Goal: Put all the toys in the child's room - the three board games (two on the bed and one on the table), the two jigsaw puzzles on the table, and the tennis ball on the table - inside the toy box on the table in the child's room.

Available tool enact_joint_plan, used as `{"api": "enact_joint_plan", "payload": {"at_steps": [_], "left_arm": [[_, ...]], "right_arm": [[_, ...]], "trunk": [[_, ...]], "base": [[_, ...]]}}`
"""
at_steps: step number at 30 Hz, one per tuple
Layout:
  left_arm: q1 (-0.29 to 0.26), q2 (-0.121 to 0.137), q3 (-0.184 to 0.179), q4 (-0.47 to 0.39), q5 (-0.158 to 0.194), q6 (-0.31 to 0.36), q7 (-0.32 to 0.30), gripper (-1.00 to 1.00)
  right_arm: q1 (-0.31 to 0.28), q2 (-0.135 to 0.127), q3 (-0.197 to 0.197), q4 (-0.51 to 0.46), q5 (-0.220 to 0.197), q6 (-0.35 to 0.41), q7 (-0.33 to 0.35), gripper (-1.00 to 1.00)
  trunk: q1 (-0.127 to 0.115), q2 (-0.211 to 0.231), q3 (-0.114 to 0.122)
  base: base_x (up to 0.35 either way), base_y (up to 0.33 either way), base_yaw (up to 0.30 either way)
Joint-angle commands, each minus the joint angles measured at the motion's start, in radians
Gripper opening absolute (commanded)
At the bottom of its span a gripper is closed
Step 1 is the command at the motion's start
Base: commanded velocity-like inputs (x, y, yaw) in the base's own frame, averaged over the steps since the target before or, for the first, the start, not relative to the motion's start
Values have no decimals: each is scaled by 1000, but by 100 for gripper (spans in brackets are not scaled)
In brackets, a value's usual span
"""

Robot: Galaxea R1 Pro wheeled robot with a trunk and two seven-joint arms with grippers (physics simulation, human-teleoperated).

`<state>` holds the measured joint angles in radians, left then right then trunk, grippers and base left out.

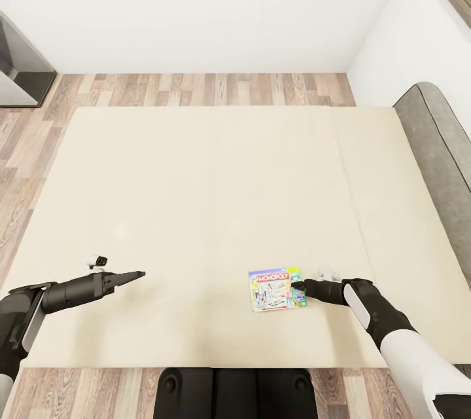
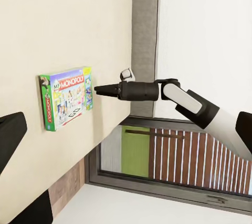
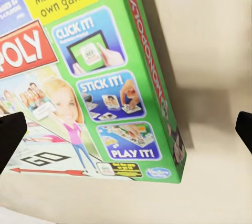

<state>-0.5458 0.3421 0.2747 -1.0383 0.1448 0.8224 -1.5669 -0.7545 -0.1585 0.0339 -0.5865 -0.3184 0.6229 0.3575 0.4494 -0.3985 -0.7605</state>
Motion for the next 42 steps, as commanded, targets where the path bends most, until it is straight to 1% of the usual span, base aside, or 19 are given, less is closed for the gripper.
{"api": "enact_joint_plan", "payload": {"at_steps": [1,19,32,38,42], "left_arm": [[0,0,0,0,-1,11,-4,100],[0,1,1,0,-1,11,-4,100],[0,1,1,0,-1,11,-4,100],[0,1,1,0,0,11,-4,100],[0,1,1,0,0,11,-4,100]], "right_arm": [[0,-1,4,-1,-4,4,0,100],[0,2,9,-1,-4,3,0,100],[-8,18,12,-7,-3,2,1,100],[-12,21,12,-12,-2,2,1,100],[-13,22,13,-32,-2,1,1,100]], "trunk": [[1,-2,-1],[1,-2,-1],[1,-2,-1],[1,-2,-1],[1,-2,-1]], "base": [[0,0,0],[0,0,0],[0,0,0],[0,0,0],[0,0,0]]}}
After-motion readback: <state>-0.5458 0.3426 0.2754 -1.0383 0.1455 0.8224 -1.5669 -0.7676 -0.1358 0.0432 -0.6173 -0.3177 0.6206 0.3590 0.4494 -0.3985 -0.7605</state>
